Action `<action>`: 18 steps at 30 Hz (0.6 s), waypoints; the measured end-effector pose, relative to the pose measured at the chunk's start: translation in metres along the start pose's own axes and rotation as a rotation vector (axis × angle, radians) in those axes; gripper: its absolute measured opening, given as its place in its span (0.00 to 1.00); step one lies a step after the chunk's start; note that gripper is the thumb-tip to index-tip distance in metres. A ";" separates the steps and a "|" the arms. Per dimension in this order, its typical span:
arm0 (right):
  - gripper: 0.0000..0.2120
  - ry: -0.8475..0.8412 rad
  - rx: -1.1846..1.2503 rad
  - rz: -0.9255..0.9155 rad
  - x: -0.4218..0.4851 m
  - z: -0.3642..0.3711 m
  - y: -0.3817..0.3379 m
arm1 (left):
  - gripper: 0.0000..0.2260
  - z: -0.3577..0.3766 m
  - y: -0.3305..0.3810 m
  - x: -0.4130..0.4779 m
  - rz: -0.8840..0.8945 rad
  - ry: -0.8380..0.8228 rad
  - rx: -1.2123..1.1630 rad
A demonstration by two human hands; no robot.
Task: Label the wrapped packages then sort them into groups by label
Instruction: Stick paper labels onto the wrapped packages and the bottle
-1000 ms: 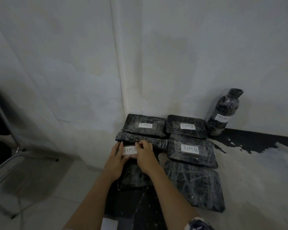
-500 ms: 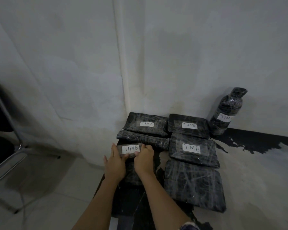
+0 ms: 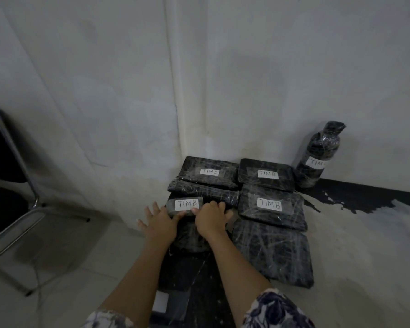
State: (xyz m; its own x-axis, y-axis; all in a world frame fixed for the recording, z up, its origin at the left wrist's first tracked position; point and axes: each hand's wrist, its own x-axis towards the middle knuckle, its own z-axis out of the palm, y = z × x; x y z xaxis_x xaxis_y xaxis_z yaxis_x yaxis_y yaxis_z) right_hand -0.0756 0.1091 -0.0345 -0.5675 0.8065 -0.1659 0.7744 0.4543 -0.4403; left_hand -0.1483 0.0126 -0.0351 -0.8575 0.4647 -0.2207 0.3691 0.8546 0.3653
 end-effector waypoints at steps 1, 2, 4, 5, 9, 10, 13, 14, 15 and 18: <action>0.22 -0.036 0.010 0.006 -0.002 -0.003 0.001 | 0.32 -0.003 0.000 0.001 -0.011 -0.041 -0.008; 0.23 -0.060 0.028 0.010 -0.005 -0.006 0.001 | 0.35 -0.006 0.000 0.000 -0.032 -0.089 -0.013; 0.24 -0.046 0.054 -0.027 -0.015 -0.010 0.002 | 0.40 -0.010 -0.001 -0.007 -0.106 -0.154 -0.064; 0.24 -0.015 0.058 -0.064 -0.022 -0.011 0.003 | 0.41 -0.010 -0.003 -0.011 -0.136 -0.145 -0.115; 0.16 0.156 0.130 -0.301 -0.063 -0.009 0.007 | 0.30 -0.014 -0.020 -0.033 -0.047 -0.042 -0.249; 0.12 0.122 0.199 -0.374 -0.073 -0.009 0.009 | 0.24 -0.015 -0.026 -0.036 -0.013 -0.019 -0.271; 0.09 -0.308 0.362 -0.426 -0.100 -0.006 0.014 | 0.13 -0.020 -0.041 -0.048 0.023 0.023 -0.278; 0.12 -0.451 0.354 -0.397 -0.107 -0.004 0.014 | 0.10 -0.021 -0.045 -0.052 0.027 0.013 -0.241; 0.17 -0.548 0.316 -0.369 -0.112 -0.001 0.014 | 0.09 -0.022 -0.048 -0.057 0.034 -0.005 -0.202; 0.28 -0.592 0.099 -0.403 -0.120 0.007 0.012 | 0.08 -0.020 -0.053 -0.067 0.045 -0.067 -0.155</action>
State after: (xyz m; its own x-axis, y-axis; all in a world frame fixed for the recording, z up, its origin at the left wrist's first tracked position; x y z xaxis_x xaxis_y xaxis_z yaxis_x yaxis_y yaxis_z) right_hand -0.0001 0.0149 -0.0266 -0.8816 0.2304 -0.4120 0.4602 0.6141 -0.6412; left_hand -0.1176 -0.0678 -0.0218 -0.8138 0.5206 -0.2583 0.3430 0.7890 0.5098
